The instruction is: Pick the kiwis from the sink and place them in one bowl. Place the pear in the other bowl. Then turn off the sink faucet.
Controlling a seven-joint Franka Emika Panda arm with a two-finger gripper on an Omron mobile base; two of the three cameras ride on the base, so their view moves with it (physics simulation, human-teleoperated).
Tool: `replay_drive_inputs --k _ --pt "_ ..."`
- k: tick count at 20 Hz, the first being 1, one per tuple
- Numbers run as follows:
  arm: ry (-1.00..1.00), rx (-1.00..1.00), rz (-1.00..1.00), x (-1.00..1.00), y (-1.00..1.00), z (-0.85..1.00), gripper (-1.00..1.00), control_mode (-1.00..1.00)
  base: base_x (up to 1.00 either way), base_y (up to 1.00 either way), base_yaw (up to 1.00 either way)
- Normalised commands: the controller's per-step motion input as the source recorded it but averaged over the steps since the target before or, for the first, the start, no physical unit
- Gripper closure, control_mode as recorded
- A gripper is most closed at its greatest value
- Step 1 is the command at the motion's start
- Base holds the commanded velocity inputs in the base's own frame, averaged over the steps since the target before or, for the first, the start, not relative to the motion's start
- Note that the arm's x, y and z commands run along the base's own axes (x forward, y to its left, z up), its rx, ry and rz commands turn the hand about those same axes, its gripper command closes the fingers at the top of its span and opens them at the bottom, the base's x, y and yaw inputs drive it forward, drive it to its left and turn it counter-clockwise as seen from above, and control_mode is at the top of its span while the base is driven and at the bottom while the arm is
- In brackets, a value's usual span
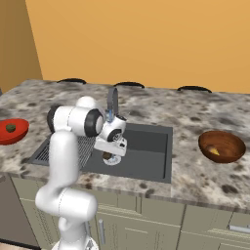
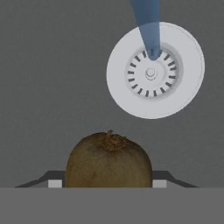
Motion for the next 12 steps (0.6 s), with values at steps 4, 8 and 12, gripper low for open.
replay_drive_inputs --k 4,8,12 --pt "-0.16 0.0 0.0 -0.54 0.15 0.73 1.0 -1.0 0.0 0.0 0.0" --pt "-0.17 0.0 0.0 -0.65 0.3 0.66 1.0 -1.0 0.0 0.0 0.0" --pt "-0.09 -0.02 0.0 -0.48 0.72 0.7 1.0 -1.0 0.0 0.0 0.0"
